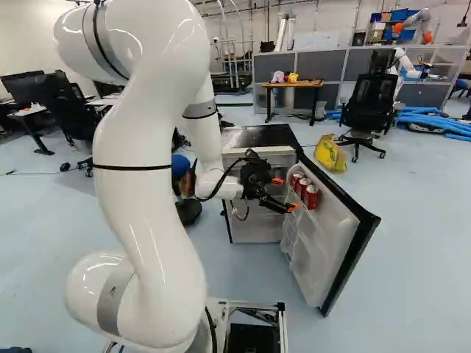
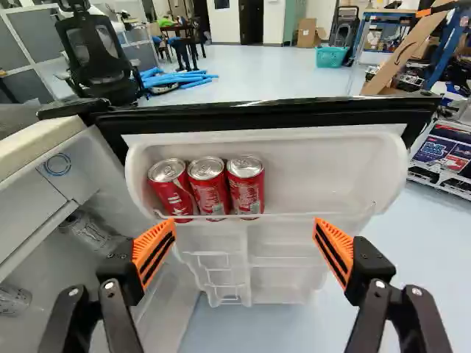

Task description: Grab a drink from the fridge

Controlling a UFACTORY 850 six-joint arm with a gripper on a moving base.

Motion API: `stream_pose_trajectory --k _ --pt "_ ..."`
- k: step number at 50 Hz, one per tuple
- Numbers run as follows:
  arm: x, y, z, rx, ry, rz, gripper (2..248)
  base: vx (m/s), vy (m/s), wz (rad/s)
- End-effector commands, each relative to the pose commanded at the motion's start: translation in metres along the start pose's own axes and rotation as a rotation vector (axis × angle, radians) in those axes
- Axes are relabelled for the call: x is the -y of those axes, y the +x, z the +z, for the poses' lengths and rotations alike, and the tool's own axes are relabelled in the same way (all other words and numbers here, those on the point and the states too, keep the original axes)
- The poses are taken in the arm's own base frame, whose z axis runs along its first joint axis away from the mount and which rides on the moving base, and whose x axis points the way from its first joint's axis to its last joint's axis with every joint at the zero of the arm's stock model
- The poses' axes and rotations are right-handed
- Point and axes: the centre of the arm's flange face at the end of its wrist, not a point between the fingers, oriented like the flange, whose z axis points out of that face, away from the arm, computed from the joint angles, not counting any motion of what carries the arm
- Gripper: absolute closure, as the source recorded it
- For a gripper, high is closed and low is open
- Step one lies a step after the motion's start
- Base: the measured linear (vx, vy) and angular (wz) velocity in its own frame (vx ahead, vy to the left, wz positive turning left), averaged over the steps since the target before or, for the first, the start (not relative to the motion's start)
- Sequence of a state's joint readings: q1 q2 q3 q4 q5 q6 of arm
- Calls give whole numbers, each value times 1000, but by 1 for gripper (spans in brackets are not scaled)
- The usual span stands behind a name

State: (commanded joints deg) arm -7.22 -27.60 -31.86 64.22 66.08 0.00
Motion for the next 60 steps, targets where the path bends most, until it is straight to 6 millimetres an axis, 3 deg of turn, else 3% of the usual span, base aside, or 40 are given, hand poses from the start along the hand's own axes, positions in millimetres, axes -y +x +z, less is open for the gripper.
stream_pose_trajectory --k 24,48,53,54,60 --pt "1 4 13 -6 -23 18 3 0 0 0" --pt "1 5 13 -6 -24 19 3 0 0 0" --pt "1 5 13 -6 -24 19 12 0 0 0" --pt "1 5 13 -6 -24 19 26 0 0 0" --pt "1 5 13 -6 -24 19 25 0 0 0"
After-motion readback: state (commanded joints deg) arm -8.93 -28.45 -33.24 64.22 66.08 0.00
